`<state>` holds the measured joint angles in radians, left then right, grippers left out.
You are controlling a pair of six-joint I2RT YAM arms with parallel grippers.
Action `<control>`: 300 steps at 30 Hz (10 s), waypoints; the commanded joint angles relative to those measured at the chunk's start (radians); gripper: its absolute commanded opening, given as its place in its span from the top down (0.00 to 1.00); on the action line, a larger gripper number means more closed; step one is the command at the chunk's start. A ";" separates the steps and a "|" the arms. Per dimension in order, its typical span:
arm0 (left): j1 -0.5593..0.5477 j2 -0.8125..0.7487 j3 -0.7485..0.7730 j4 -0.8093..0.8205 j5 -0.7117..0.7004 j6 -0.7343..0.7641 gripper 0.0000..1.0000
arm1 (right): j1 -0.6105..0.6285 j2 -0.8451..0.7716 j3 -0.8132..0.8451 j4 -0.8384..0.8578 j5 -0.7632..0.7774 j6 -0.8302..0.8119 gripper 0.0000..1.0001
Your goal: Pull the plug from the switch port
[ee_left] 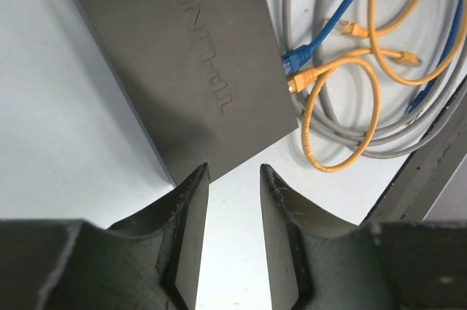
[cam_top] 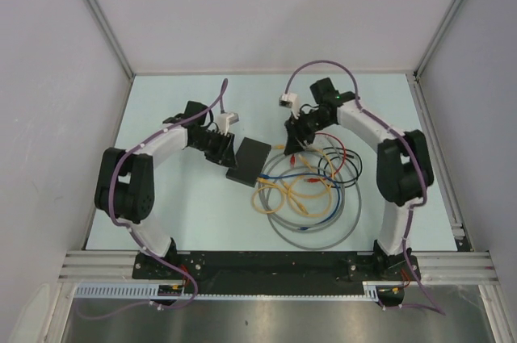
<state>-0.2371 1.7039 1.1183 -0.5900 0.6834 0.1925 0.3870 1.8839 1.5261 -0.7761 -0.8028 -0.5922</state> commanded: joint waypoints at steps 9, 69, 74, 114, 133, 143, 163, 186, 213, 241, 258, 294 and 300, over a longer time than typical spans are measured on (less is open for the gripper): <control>0.021 0.039 0.003 0.013 -0.036 0.008 0.59 | 0.138 0.239 0.118 0.218 -0.124 0.405 0.45; -0.010 0.258 0.049 -0.028 -0.036 0.030 0.85 | 0.193 0.446 0.062 0.307 -0.001 0.578 0.72; -0.010 0.255 0.048 -0.027 -0.039 0.033 0.84 | 0.204 0.445 0.080 0.268 0.050 0.556 0.81; -0.019 0.102 0.132 -0.064 -0.030 0.084 0.81 | -0.074 0.159 0.226 -0.086 0.108 0.239 0.94; -0.002 0.060 0.213 -0.100 -0.071 0.090 0.66 | -0.176 0.075 0.344 0.003 0.340 0.276 0.41; 0.076 0.030 0.124 -0.057 -0.059 0.034 0.64 | 0.082 0.168 0.198 -0.032 0.076 0.308 0.41; 0.047 0.131 0.046 -0.059 0.108 0.076 0.98 | 0.130 0.412 0.250 -0.068 -0.213 0.235 0.42; 0.042 0.232 0.057 -0.042 0.039 0.079 0.96 | 0.147 0.509 0.325 -0.098 -0.277 0.212 0.57; 0.004 0.240 0.052 -0.048 0.019 0.073 0.96 | 0.211 0.544 0.230 -0.008 -0.092 0.364 0.65; 0.002 0.230 0.055 -0.059 -0.010 0.087 0.97 | 0.256 0.547 0.135 0.061 0.295 0.428 0.95; 0.002 0.221 0.063 -0.064 -0.018 0.091 0.97 | 0.230 0.517 0.094 -0.118 0.312 0.350 1.00; 0.041 -0.089 0.032 0.036 -0.004 0.050 0.72 | 0.236 0.145 -0.060 -0.041 0.065 -0.172 0.63; 0.082 -0.084 -0.005 0.104 -0.001 0.006 0.72 | 0.233 0.245 -0.004 -0.198 0.238 -0.204 0.71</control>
<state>-0.1825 1.6295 1.1343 -0.5568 0.6827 0.2413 0.6373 2.1170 1.5089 -0.8722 -0.7101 -0.7410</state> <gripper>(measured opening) 0.277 0.304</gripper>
